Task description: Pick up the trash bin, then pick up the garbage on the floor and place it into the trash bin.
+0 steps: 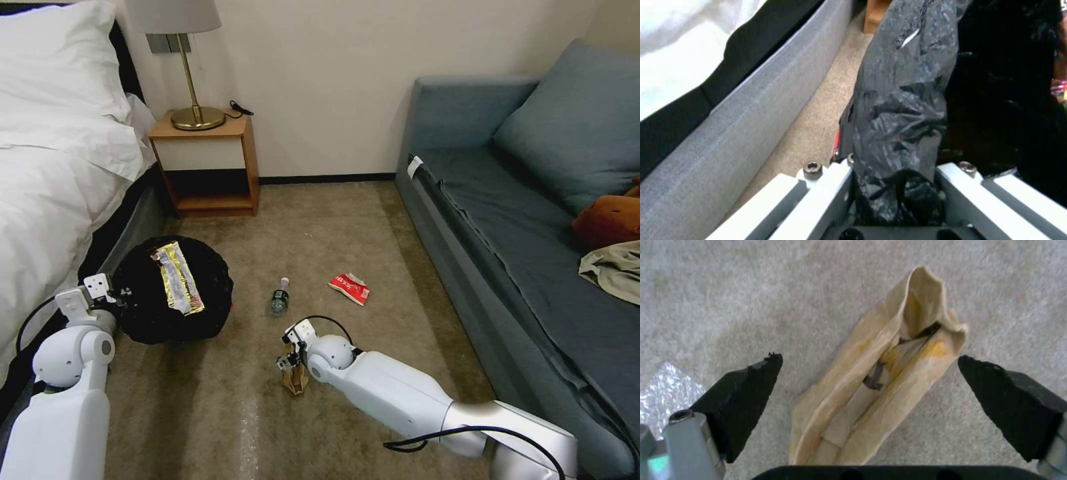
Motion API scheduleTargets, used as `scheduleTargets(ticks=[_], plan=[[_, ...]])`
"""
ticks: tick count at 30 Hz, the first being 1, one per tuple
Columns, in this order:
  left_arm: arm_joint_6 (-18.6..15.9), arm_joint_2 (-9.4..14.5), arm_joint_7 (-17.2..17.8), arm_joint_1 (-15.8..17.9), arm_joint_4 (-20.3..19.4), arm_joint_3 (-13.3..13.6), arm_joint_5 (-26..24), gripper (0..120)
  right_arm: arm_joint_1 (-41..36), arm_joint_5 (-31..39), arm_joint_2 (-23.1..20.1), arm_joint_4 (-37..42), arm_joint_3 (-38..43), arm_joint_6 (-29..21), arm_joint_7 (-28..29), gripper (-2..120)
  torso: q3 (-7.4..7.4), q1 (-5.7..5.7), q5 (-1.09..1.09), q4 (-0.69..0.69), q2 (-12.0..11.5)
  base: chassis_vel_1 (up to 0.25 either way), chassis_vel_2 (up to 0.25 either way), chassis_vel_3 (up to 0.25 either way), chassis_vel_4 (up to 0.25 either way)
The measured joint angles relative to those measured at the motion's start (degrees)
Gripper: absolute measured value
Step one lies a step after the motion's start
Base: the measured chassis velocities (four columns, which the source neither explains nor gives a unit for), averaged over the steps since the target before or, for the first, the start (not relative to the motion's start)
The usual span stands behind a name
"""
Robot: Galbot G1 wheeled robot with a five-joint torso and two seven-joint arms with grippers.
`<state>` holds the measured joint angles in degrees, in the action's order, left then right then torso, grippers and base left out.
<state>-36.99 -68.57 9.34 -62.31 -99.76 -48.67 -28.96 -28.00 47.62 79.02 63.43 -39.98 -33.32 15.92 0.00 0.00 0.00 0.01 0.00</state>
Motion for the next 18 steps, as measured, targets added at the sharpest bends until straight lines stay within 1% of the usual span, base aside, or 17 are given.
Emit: scheduleTargets(ticks=[6,11,18], plan=[[-0.1,0.1,0.2,-0.1,-0.9,0.3,-0.3,2,0.1,1.2,0.5,-1.9,-2.4,1.2,0.1,100,0.00,0.00,0.00,0.00,0.0,0.000,0.000,0.000,0.000],[-0.3,-0.6,0.3,-0.1,-1.5,1.2,-0.2,2,-0.4,1.4,0.5,-2.7,-2.7,1.4,0.4,100,0.00,0.00,0.00,-0.01,0.0,0.000,0.000,0.000,0.000],[-0.3,-1.4,0.5,-0.3,-2.4,1.4,0.0,2,-1.1,1.4,0.1,-3.2,-2.7,1.8,0.5,100,0.00,0.00,0.00,-0.01,0.0,0.000,0.000,0.000,0.000]])
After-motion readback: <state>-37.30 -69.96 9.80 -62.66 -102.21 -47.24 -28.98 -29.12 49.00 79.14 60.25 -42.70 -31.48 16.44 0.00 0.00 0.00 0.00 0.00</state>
